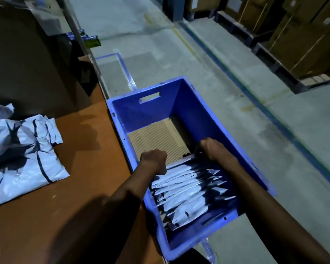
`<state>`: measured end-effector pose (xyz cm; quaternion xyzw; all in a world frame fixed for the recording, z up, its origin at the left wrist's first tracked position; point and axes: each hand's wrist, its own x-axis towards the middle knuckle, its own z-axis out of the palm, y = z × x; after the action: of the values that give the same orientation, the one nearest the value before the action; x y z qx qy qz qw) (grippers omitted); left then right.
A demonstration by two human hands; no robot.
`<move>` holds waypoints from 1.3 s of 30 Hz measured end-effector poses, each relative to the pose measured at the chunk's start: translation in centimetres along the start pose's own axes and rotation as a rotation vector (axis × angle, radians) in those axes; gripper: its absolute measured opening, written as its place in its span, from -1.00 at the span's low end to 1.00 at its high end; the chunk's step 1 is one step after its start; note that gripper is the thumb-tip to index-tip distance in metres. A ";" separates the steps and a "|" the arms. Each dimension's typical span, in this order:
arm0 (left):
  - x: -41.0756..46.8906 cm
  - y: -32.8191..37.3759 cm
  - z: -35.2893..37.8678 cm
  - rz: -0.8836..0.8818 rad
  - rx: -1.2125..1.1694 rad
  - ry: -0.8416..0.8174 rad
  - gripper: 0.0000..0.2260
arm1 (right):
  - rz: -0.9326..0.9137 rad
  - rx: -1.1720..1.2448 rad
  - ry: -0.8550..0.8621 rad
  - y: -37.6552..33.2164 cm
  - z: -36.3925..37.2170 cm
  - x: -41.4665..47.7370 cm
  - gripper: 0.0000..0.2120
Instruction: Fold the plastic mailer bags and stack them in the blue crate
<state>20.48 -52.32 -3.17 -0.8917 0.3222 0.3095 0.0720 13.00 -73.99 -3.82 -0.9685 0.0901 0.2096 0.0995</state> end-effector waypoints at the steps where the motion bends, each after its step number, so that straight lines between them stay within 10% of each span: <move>1: 0.4 -0.1 0.0 -0.008 -0.045 -0.043 -0.64 | 0.004 0.018 -0.023 0.3 0.0 0.2 -0.75; 13: 9.1 -0.4 3.5 0.017 -0.180 -0.510 -0.83 | -0.059 0.088 -0.241 -0.7 -0.2 3.0 -0.68; 29: 4.7 1.1 1.6 -0.063 -0.361 -0.378 -0.80 | 0.038 0.125 -0.458 -1.1 1.9 3.1 -0.61; 39: 6.1 0.3 1.5 0.093 -0.025 -0.414 -0.93 | -0.025 0.176 -0.325 -1.5 1.2 2.3 -0.71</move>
<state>23.21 -55.36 -8.01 -0.7941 0.3376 0.4930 0.1113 14.87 -72.55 -5.66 -0.9105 0.0789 0.3534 0.1996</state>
